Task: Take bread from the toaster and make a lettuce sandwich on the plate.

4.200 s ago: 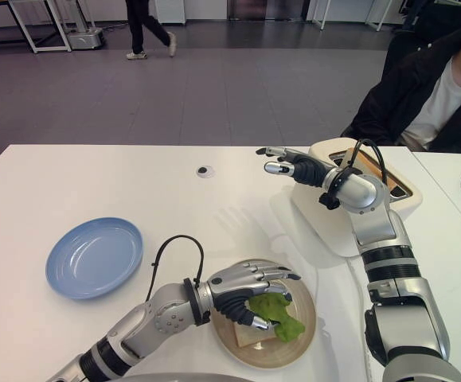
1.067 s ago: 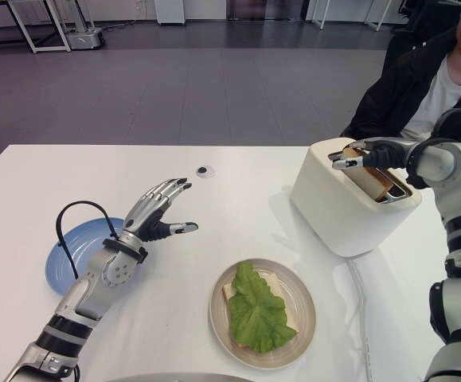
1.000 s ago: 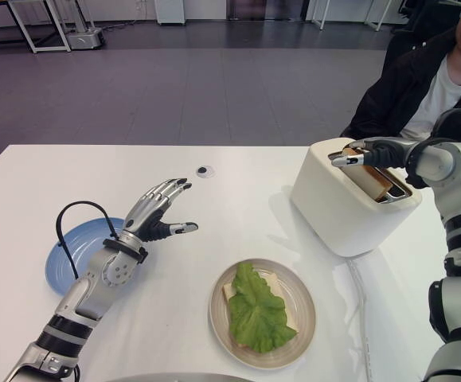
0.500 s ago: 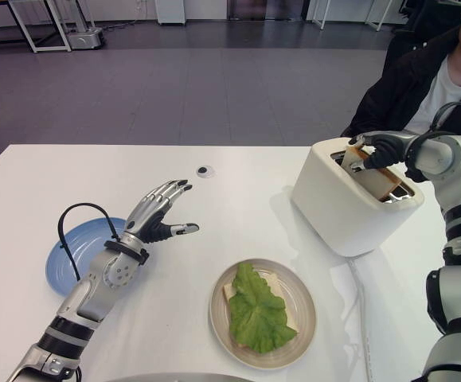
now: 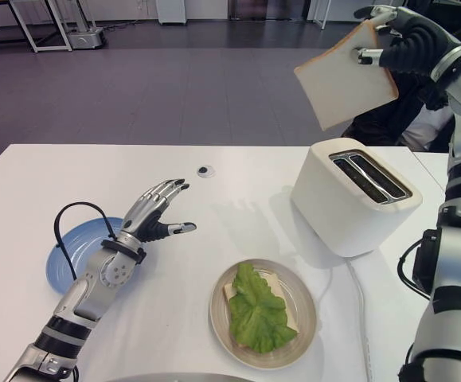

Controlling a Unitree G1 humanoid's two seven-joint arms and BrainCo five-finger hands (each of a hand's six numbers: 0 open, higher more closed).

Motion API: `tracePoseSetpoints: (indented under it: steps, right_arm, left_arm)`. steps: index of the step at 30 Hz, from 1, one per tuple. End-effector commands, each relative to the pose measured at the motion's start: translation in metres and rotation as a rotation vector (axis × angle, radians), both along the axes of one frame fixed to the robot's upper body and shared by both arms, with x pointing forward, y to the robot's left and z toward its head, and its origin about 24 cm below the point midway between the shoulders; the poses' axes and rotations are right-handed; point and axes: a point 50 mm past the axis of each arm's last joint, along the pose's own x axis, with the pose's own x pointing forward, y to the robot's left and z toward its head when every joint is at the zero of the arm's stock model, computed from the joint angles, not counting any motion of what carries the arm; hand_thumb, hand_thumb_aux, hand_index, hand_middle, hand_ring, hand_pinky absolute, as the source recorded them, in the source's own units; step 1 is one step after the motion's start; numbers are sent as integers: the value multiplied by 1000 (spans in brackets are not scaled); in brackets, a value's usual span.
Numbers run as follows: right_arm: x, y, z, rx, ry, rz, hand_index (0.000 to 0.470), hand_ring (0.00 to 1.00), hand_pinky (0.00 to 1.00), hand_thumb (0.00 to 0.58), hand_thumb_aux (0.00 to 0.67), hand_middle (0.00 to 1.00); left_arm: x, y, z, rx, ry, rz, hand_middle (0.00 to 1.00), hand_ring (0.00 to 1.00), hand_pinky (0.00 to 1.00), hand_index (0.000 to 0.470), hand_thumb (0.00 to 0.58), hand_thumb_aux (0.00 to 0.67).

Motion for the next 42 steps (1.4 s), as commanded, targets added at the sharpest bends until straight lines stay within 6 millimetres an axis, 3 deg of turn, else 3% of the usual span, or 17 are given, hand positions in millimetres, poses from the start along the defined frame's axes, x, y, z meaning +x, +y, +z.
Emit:
tracePoseSetpoints:
  steps: [1,5,8,13,23,34,35,36,37,39,42]
  right_arm:
    - [-8,41,-44,-63,299,360,470,0,0,580,670,0]
    - [-38,70,-101,-167,718,649,470,0,0,580,670,0]
    - [-54,83,-122,-237,911,745,470,0,0,580,670,0]
    - [-66,101,-151,-339,1071,798,470,0,0,580,670,0]
    - [-85,123,-200,-445,1206,860,470,0,0,580,670,0]
    - [-76,131,-225,-413,1142,803,470,0,0,580,670,0]
    - [-76,131,-226,-413,1141,802,269,0,0,474,384,0]
    - [-77,131,-227,-410,1139,802,68,0,0,156,97,0]
    - [-77,131,-228,-408,1134,803,0,0,0,0,0,0]
    - [-76,131,-227,-405,1124,806,0,0,0,0,0,0]
    - [-75,130,-226,-398,1125,807,0,0,0,0,0,0]
  left_arm:
    - [2,3,4,7,-5,-2,0,0,0,0,0,0]
    - [2,5,6,14,-10,-6,0,0,0,0,0,0]
    - [3,10,8,17,-15,6,0,0,0,0,0,0]
    - [5,12,9,20,-17,10,0,0,0,0,0,0]
    - [3,12,8,20,-15,16,0,0,0,0,0,0]
    - [0,9,10,15,-17,7,0,0,0,0,0,0]
    - [0,8,10,14,-18,5,0,0,0,0,0,0]
    - [-1,8,11,13,-20,2,0,0,0,0,0,0]
    - [-2,7,12,6,-24,-3,0,0,0,0,0,0]
    - [-6,3,20,-35,-44,-42,0,0,0,0,0,0]
    - [-27,-27,39,-155,-32,-339,0,0,0,0,0,0]
